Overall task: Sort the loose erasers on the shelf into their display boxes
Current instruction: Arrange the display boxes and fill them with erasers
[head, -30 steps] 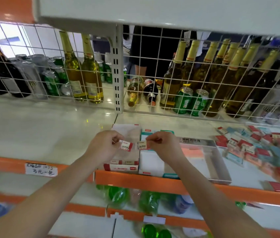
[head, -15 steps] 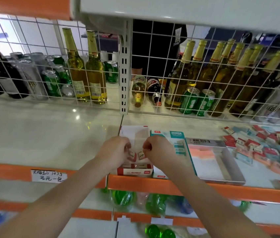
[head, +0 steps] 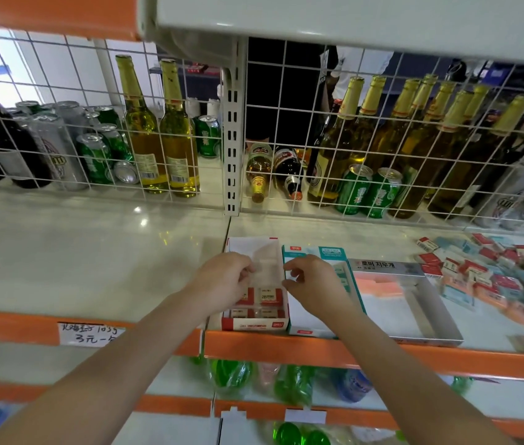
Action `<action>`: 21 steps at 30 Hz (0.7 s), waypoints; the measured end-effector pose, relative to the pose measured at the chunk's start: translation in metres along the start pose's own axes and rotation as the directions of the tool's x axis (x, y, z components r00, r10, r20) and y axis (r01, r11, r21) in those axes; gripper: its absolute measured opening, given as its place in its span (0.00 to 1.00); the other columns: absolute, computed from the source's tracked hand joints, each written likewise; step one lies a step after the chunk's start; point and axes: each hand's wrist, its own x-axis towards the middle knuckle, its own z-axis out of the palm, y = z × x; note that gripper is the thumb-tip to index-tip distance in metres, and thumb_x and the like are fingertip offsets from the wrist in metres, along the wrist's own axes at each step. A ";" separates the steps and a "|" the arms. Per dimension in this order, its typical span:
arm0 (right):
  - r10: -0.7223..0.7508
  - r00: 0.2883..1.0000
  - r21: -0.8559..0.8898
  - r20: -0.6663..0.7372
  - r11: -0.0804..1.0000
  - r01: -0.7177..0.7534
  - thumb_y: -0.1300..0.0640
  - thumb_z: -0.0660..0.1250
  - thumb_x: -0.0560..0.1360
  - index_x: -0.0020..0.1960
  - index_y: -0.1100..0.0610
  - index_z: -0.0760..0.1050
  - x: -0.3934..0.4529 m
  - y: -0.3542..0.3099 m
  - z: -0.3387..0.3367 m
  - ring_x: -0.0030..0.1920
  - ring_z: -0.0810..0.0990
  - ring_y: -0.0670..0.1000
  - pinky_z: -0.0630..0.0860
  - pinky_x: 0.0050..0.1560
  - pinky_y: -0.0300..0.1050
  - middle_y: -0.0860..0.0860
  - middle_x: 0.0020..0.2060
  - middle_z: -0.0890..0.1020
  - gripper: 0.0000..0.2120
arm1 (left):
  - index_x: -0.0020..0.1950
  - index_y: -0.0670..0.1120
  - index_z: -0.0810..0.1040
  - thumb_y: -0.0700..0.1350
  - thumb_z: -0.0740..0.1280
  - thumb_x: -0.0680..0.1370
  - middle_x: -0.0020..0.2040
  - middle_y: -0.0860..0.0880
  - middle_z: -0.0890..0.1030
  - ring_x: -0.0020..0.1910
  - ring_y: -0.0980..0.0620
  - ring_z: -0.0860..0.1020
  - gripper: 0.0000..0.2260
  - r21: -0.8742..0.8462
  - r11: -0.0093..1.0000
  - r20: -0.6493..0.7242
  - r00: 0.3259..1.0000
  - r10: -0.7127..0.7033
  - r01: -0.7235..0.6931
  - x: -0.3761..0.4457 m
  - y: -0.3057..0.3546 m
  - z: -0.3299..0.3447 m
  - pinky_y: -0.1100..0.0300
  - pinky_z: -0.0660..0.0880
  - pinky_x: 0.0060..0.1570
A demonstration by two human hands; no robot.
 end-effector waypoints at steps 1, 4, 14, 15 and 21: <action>0.004 1.000 -0.003 0.007 1.000 -0.004 0.56 0.65 0.75 0.61 0.56 0.75 -0.001 0.001 -0.001 0.51 0.75 0.48 0.70 0.51 0.37 0.51 0.56 0.78 0.15 | 0.62 0.46 0.76 0.42 0.60 0.79 0.59 0.49 0.78 0.56 0.52 0.76 0.13 0.022 1.000 0.031 0.999 0.016 -0.016 0.001 0.003 0.001 0.61 0.73 0.56; -0.005 0.999 -0.031 0.031 1.000 0.006 0.55 0.65 0.75 0.59 0.56 0.77 -0.002 0.004 -0.002 0.53 0.77 0.49 0.71 0.52 0.38 0.51 0.56 0.79 0.13 | 0.61 0.46 0.77 0.43 0.60 0.78 0.59 0.49 0.78 0.56 0.50 0.76 0.13 0.104 0.994 0.155 0.988 0.025 -0.041 0.004 0.008 0.008 0.61 0.72 0.53; -0.020 1.000 -0.012 0.019 1.000 0.020 0.55 0.64 0.76 0.58 0.55 0.77 -0.003 0.008 -0.001 0.53 0.77 0.50 0.72 0.53 0.40 0.51 0.55 0.78 0.12 | 0.44 0.47 0.76 0.47 0.61 0.78 0.46 0.49 0.77 0.45 0.51 0.75 0.06 0.163 0.985 0.174 0.985 0.020 -0.048 0.006 0.010 0.015 0.59 0.72 0.42; -0.022 1.000 -0.018 0.012 1.000 0.022 0.55 0.64 0.76 0.59 0.55 0.77 -0.004 0.010 -0.004 0.53 0.76 0.50 0.72 0.53 0.40 0.51 0.56 0.78 0.12 | 0.47 0.48 0.77 0.47 0.60 0.78 0.47 0.50 0.77 0.47 0.51 0.76 0.07 0.155 0.987 0.145 0.989 0.020 -0.043 0.007 0.011 0.015 0.59 0.72 0.43; 0.018 0.999 -0.038 -0.044 0.999 -0.020 0.58 0.62 0.76 0.59 0.56 0.77 -0.017 0.045 -0.042 0.52 0.77 0.49 0.70 0.49 0.37 0.51 0.54 0.79 0.12 | 0.60 0.50 0.77 0.47 0.61 0.79 0.58 0.54 0.78 0.49 0.59 0.74 0.11 -0.002 0.998 0.039 0.997 0.063 -0.063 0.014 0.040 0.011 0.63 0.74 0.50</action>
